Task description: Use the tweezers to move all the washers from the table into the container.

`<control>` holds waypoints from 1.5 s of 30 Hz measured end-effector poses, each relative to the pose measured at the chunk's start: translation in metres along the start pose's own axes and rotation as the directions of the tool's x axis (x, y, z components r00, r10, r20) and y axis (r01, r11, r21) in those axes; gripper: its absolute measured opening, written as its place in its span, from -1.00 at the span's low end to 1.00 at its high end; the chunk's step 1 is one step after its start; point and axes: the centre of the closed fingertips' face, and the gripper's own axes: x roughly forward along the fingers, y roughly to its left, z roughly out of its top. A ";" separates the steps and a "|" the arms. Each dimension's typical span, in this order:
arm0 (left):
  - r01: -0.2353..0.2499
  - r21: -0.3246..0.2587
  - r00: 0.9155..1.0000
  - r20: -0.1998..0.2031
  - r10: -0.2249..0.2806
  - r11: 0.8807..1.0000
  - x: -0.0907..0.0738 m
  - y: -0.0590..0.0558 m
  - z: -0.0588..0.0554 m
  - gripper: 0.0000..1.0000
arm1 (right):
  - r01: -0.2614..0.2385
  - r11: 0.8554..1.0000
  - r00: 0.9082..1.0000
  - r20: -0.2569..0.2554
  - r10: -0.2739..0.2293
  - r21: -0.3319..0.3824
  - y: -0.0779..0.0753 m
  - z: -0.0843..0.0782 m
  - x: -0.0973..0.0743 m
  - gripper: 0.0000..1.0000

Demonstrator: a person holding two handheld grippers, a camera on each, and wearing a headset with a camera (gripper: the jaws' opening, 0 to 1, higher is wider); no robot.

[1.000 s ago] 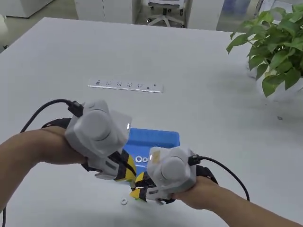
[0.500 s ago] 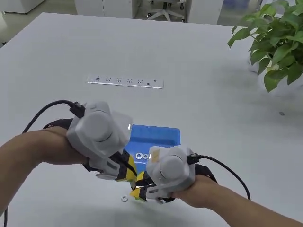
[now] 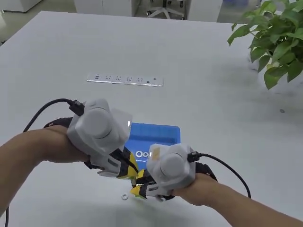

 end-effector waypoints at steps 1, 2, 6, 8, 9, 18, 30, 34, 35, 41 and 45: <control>0.000 0.000 1.000 0.000 0.000 1.000 0.000 0.000 0.000 -0.90 | 0.004 1.000 1.000 -0.001 -0.004 -0.009 0.000 -0.001 0.000 -0.78; -0.001 0.001 1.000 0.000 0.001 1.000 0.000 0.000 0.000 -0.90 | 0.005 1.000 1.000 -0.001 -0.005 -0.013 0.000 0.000 0.000 -0.78; 0.000 0.004 1.000 -0.002 0.000 1.000 0.000 0.000 0.001 -0.90 | 0.006 1.000 1.000 -0.006 -0.006 -0.017 0.000 0.000 0.000 -0.79; 0.000 0.004 1.000 -0.004 0.000 1.000 0.000 -0.001 0.001 -0.90 | 0.002 1.000 1.000 -0.007 -0.002 -0.019 0.001 0.000 0.000 -0.80; -0.001 0.005 1.000 -0.004 0.001 1.000 0.000 -0.001 0.001 -0.90 | -0.001 1.000 1.000 -0.007 0.000 -0.019 0.002 0.000 0.000 -0.80; -0.017 0.004 1.000 0.012 0.017 1.000 -0.009 -0.003 0.008 -0.90 | 0.006 0.999 1.000 0.001 -0.006 -0.032 0.003 0.007 -0.008 -0.80; -0.030 0.023 0.999 0.031 0.029 0.999 -0.024 -0.006 0.023 -0.90 | 0.029 0.999 0.999 0.016 -0.029 -0.030 0.007 0.020 -0.025 -0.80; -0.037 0.032 0.999 0.035 0.036 0.999 -0.029 -0.006 0.028 -0.90 | 0.042 0.998 0.999 0.014 -0.042 -0.042 0.006 0.025 -0.032 -0.80; -0.041 0.036 0.999 0.036 0.040 0.999 -0.031 -0.006 0.029 -0.90 | 0.046 0.998 0.999 0.015 -0.045 -0.043 0.005 0.026 -0.033 -0.80; -0.055 0.056 0.998 0.035 0.053 0.997 -0.041 -0.006 0.039 -0.90 | 0.059 0.997 0.998 0.015 -0.058 -0.053 0.004 0.034 -0.043 -0.80; -0.062 0.068 0.998 0.034 0.060 0.996 -0.046 -0.005 0.043 -0.90 | 0.066 0.996 0.998 0.011 -0.066 -0.064 0.003 0.038 -0.049 -0.80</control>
